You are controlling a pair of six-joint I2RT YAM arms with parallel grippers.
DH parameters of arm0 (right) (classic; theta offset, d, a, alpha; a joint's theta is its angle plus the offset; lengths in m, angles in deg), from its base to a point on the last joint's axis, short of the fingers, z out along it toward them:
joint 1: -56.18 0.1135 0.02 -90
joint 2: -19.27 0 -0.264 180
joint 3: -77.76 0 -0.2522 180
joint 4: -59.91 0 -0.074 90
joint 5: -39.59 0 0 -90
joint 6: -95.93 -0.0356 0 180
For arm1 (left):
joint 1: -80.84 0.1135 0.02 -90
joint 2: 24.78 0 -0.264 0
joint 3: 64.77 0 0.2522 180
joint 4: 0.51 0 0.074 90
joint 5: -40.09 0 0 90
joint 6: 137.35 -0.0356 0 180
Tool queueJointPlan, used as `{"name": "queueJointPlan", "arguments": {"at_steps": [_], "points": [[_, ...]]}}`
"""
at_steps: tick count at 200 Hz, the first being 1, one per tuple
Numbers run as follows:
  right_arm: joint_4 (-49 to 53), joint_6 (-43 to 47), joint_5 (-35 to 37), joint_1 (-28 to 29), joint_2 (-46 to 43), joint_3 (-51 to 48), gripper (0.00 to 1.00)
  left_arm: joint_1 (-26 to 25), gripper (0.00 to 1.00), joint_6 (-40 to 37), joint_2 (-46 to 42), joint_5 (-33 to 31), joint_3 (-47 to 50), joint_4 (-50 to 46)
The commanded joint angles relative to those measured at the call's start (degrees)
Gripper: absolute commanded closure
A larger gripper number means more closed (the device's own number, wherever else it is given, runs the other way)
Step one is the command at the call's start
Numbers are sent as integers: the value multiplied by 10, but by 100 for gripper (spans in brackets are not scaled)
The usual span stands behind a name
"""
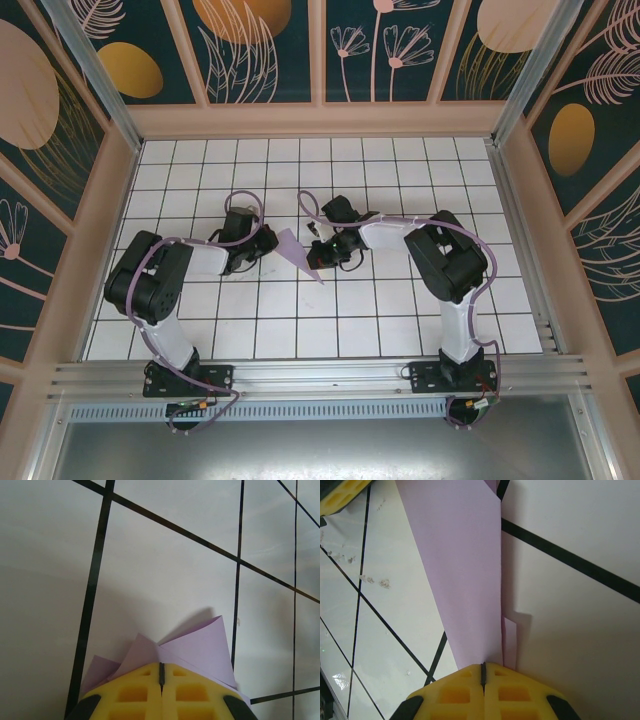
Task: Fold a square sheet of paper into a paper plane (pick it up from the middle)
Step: Fold the wing for the fifth time at the center of the table.
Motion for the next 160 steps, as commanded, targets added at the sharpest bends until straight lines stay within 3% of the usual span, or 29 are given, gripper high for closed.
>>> {"name": "queueJointPlan", "arguments": {"at_steps": [1, 65, 93, 117, 143, 160], "points": [[51, 6, 55, 5, 35, -19, 100, 24, 95, 6, 13, -87, 0, -46], [48, 7, 47, 3, 29, -15, 100, 58, 91, -13, 18, -88, -35, -82], [45, 4, 35, 4, 17, -6, 100, 58, 85, -29, -2, -103, -61, -119], [32, -2, 11, 3, -11, -3, 100, 57, 77, -32, -29, -75, -58, -125], [-8, -35, 1, 2, -65, -7, 85, 45, 65, -9, -68, -62, -43, -137], [-43, -58, 16, -1, -107, -27, 69, 22, 55, 12, -87, -75, -40, -164]]}}
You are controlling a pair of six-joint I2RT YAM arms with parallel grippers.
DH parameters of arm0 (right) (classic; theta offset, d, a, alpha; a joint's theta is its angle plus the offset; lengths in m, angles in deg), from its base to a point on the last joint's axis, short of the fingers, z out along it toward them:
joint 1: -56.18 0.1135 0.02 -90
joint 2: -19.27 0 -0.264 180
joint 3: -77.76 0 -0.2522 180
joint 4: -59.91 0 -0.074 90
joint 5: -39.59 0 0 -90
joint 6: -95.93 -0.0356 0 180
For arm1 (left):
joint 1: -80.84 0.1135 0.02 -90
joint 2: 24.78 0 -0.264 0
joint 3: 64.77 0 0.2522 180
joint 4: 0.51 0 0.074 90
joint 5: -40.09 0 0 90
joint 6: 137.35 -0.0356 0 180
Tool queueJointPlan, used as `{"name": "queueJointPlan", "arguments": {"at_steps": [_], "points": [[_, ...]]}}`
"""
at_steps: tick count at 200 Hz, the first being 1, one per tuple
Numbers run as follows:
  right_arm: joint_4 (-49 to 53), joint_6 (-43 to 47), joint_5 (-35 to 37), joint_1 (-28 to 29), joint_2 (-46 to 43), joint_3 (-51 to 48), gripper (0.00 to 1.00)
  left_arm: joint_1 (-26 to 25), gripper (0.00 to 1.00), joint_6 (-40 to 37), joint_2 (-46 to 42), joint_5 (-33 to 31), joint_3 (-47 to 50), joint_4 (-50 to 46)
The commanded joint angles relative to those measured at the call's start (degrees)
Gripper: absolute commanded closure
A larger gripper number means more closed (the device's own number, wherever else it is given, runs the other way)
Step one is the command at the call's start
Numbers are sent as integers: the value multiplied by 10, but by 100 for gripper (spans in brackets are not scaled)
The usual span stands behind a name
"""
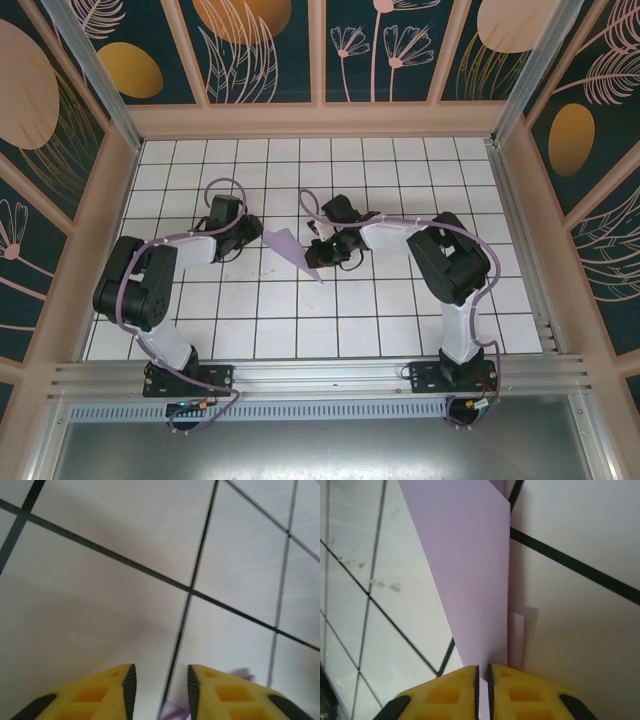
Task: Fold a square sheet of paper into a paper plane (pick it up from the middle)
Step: Fold the wing for the fifth time at the center of the table, then turn over a paper plane at the center of the table.
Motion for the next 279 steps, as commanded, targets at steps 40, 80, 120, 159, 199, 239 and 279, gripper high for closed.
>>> {"name": "queueJointPlan", "arguments": {"at_steps": [40, 80, 120, 159, 199, 239, 279], "points": [[-67, -61, 86, -34, -162, -76, 41, -85, 40, 92, -79, -20, 34, -71], [-78, -70, 165, -76, -205, -128, 26, -158, 32, 156, -93, -68, 12, -133], [-88, -85, 192, -107, -213, -165, 19, -222, 26, 219, -54, -113, -53, -204], [-95, -88, 195, -123, -214, -184, 18, -252, 25, 242, 13, -139, -149, -272], [-98, -81, 189, -131, -213, -191, 19, -253, 27, 266, 67, -150, -197, -328], [-105, -83, 181, -134, -210, -198, 19, -254, 31, 284, 89, -163, -221, -374], [-105, -82, 176, -135, -205, -197, 20, -254, 45, 315, 59, -179, -193, -368]]}}
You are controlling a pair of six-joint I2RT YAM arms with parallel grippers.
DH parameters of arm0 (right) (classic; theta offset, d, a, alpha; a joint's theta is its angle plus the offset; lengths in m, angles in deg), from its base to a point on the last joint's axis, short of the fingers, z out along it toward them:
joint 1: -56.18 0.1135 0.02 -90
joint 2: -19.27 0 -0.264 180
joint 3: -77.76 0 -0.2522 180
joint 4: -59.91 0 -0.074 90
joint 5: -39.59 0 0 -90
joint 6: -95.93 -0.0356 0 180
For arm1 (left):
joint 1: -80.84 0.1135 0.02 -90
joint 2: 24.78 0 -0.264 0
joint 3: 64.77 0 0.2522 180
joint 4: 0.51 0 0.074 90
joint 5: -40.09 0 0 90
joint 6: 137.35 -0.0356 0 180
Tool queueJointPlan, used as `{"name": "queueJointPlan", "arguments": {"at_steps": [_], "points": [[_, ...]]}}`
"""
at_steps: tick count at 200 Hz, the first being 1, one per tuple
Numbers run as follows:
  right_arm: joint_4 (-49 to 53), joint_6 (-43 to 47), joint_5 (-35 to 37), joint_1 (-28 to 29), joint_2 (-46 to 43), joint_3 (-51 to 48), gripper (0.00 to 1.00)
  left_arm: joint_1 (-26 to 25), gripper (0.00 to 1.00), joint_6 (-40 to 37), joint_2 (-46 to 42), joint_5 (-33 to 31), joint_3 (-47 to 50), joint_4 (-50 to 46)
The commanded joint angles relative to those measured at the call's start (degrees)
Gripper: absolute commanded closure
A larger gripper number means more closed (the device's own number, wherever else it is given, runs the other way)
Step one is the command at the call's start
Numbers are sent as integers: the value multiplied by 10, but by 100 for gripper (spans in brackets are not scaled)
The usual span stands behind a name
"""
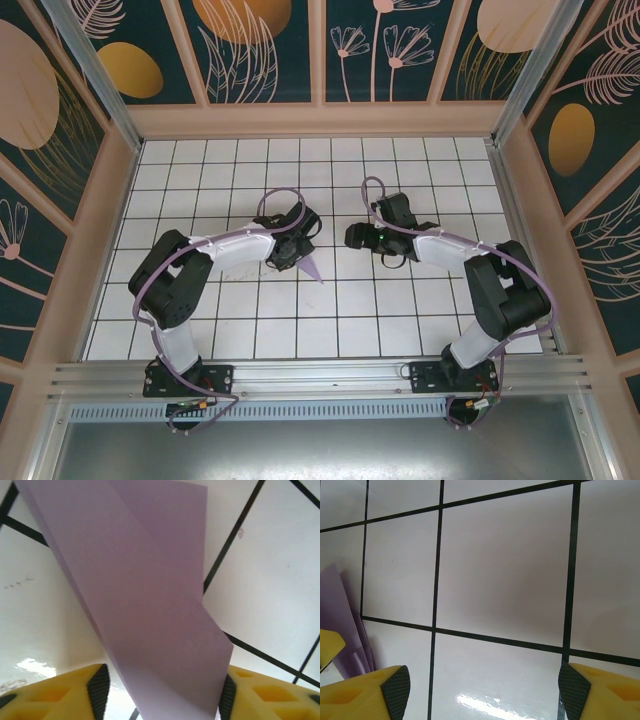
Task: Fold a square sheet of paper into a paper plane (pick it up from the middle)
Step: Turn over a paper plane at the center of the table.
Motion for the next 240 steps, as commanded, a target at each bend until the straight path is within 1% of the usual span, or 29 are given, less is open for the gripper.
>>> {"name": "queueJointPlan", "arguments": {"at_steps": [1, 23, 45, 79, 89, 111, 124, 135, 141, 144, 154, 179, 201, 223, 240], "points": [[-11, 0, -4, -4, -8, -6, 20, -2, 46, 29, -25, -23, 11, -21], [-8, 0, -7, -4, -5, -4, 21, -2, 53, 46, -40, -30, 24, -17], [-6, 0, -10, -4, -2, -1, 21, -1, 57, 62, -51, -37, 38, -14], [-5, -1, -16, -4, 2, 3, 23, -2, 67, 66, -54, -43, 48, -1], [-2, -1, -16, -4, 3, 4, 23, -2, 72, 63, -51, -43, 48, 3], [4, -1, -13, -4, -1, 8, 23, 0, 90, 44, -43, -49, 42, 6], [8, -1, -5, -4, -10, 9, 23, -1, 96, 21, -47, -50, 35, 17], [10, -6, 1, -9, -22, 7, 23, -2, 99, -10, -61, -42, 36, 48], [9, -9, 4, -11, -30, 4, 23, -2, 100, -27, -62, -36, 36, 69], [8, -11, 6, -13, -35, 3, 23, -1, 100, -37, -80, -30, 37, 80], [4, -19, 7, -20, -50, -2, 23, -2, 100, -73, -96, -11, 37, 117], [-6, -36, 5, -44, -84, -18, 23, -2, 100, -128, -127, 44, 46, 195], [-16, -41, -3, -54, -105, -30, 23, -2, 100, -149, -143, 89, 71, 267], [-28, -39, -30, -54, -108, -36, 23, -2, 100, -155, -136, 106, 87, 303], [-37, -39, -49, -53, -106, -41, 23, -2, 100, -154, -124, 118, 122, 334]]}}
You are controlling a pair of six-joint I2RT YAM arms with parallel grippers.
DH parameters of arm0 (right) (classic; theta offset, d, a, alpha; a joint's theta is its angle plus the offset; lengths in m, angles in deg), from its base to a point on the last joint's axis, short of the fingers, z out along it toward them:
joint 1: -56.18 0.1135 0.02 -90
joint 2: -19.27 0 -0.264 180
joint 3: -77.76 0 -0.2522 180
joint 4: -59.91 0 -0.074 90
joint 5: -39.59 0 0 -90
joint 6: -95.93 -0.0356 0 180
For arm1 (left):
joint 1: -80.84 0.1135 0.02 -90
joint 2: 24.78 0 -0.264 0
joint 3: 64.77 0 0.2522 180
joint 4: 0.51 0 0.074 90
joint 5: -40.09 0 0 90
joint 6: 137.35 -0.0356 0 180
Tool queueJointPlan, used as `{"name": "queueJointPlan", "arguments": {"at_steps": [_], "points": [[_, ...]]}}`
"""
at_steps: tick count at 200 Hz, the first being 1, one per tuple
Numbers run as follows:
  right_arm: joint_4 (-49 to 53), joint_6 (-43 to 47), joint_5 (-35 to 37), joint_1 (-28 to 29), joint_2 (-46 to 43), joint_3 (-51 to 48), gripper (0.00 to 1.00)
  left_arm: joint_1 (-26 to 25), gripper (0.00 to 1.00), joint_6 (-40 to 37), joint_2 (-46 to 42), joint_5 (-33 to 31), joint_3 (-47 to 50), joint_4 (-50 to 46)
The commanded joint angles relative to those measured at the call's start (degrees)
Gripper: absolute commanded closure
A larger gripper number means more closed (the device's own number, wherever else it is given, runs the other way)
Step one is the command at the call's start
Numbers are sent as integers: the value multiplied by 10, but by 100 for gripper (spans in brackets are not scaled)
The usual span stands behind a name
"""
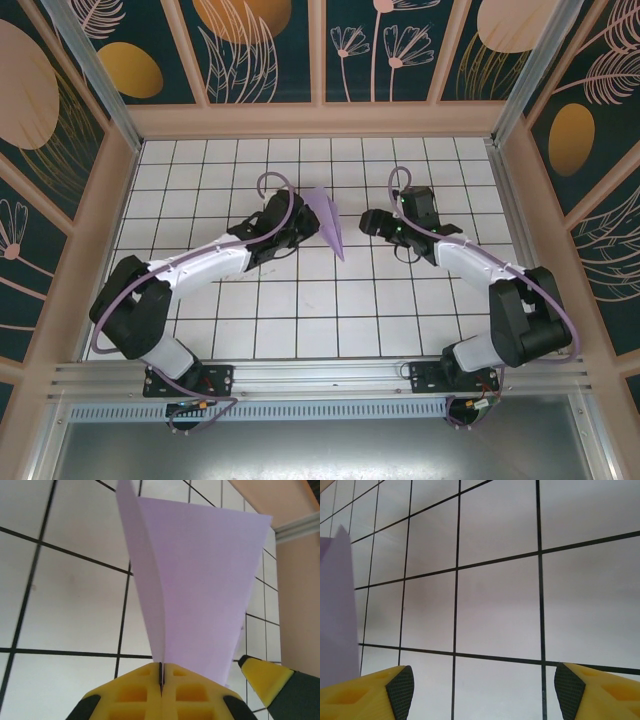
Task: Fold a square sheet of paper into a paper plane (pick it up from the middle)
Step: Turn over a paper plane at the center of the table.
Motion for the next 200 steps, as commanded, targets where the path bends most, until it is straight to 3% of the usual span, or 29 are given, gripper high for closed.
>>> {"name": "queueJointPlan", "arguments": {"at_steps": [1, 66, 128, 155, 200], "points": [[-23, -8, -35, 0, -6, -14, 23, -1, 100, -25, 18, 36, 39, 66], [-32, 16, -55, 57, 25, -11, 32, 0, 100, -1, 61, 24, 99, 103], [-38, 35, -68, 155, 94, 26, 53, 0, 100, 51, 69, 2, 141, 85], [-35, 42, -78, 172, 109, 38, 65, -1, 100, 48, 67, 0, 138, 83], [-31, 49, -84, 183, 129, 51, 73, -1, 100, 46, 72, 5, 132, 83]]}}
